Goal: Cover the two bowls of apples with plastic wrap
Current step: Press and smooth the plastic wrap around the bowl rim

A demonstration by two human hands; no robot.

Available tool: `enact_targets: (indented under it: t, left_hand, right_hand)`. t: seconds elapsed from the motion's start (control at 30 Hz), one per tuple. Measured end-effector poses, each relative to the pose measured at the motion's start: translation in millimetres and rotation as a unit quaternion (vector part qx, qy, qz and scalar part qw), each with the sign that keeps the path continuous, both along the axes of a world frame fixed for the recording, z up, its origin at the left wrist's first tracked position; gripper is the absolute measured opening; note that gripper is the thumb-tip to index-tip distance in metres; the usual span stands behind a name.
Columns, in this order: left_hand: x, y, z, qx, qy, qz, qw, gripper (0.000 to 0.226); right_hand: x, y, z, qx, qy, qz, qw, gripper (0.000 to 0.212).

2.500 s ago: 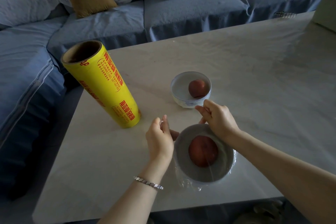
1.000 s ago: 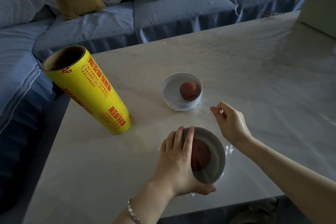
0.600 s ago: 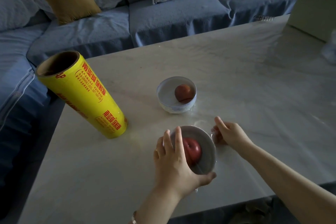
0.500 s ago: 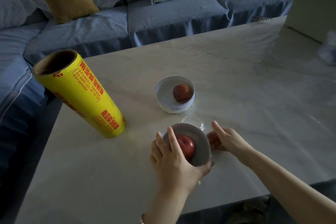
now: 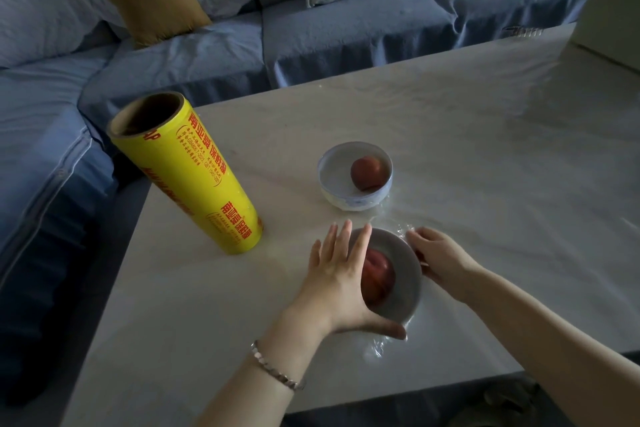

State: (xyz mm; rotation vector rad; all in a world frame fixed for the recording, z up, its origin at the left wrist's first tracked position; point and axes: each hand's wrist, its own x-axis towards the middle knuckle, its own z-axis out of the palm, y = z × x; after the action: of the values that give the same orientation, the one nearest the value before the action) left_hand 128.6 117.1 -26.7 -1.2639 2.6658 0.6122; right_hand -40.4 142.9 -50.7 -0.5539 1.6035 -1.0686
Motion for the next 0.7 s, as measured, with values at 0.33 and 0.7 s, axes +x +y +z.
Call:
enact_targets:
  t: [0.33, 0.7]
  left_hand:
    - [1, 1, 0, -0.025, -0.005, -0.009, 1.0, 0.133]
    - [2, 2, -3, -0.023, -0.019, -0.016, 0.999, 0.129]
  right_hand:
    - [1, -12, 16, 0.016, 0.244, 0.0, 0.97, 0.03]
    - [-11, -4, 37, 0.082, 0.158, 0.145, 0.973, 0.041]
